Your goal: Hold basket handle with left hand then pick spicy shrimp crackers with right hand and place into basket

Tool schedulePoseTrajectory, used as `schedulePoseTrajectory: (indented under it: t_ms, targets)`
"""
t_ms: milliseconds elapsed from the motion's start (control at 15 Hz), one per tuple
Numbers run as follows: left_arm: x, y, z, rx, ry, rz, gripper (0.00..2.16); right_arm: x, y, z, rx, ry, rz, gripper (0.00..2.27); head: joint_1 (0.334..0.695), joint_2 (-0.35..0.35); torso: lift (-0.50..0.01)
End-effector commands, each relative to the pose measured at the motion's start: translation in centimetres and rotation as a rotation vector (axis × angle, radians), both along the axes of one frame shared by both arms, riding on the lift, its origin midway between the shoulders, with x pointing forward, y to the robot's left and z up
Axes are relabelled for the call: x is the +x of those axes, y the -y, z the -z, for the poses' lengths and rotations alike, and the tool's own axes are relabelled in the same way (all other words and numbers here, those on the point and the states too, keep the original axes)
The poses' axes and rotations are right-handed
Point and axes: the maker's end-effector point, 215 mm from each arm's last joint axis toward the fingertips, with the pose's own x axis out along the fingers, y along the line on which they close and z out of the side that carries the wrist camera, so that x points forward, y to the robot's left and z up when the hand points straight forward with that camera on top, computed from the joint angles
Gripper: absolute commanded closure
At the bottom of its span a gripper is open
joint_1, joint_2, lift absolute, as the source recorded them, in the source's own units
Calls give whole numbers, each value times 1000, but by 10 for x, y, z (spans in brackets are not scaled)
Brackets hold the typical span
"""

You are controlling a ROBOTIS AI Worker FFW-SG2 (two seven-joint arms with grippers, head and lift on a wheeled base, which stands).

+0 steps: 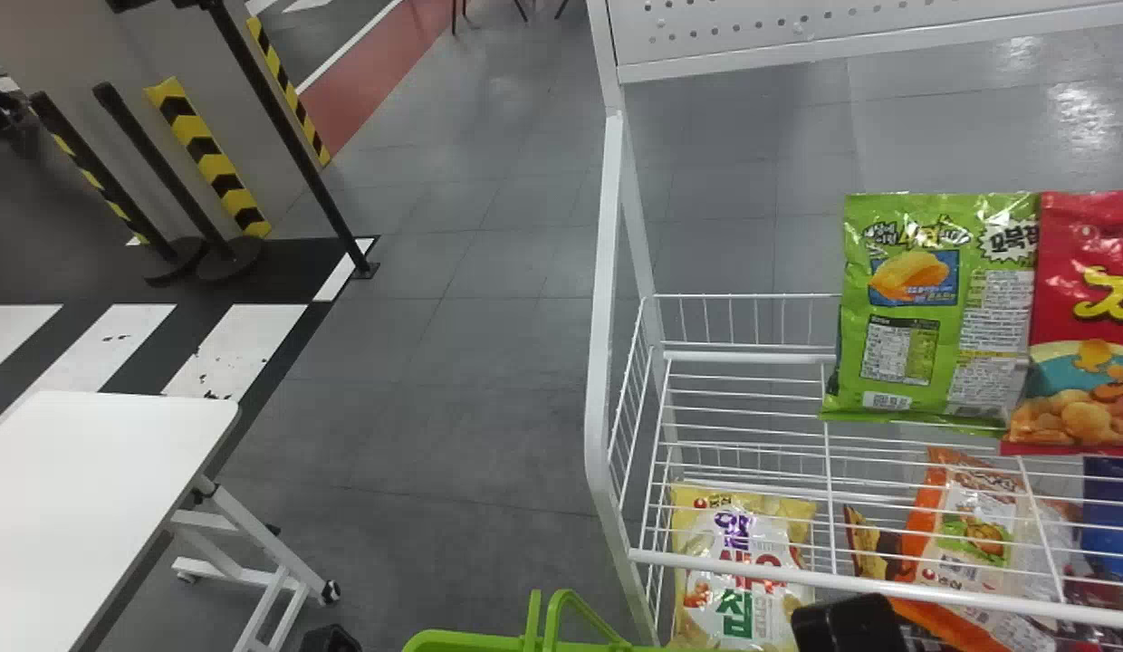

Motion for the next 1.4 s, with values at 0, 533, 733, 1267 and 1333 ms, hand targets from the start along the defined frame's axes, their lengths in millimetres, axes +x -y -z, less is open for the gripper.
schedulePoseTrajectory:
  t_ms: [0, 533, 733, 1267, 1333]
  targets:
    - [0, -1, -2, -13, 3, -2, 2148, 33, 15, -10, 20, 115, 81, 87, 695, 350, -10]
    - [-10, -3, 4, -28, -29, -23, 2148, 111, 87, -67, -36, 642, 303, 151, 695, 350, -10]
    - [-13, -4, 5, -33, -37, -35, 2148, 123, 120, -69, -30, 772, 377, 151, 695, 350, -10]
    - [-13, -4, 5, -35, -35, -35, 2148, 111, 210, -55, -6, 935, 569, 147, 695, 312, -10]
    - [-13, -4, 5, -36, -36, -36, 2148, 108, 224, -55, -2, 944, 600, 147, 695, 281, -10]
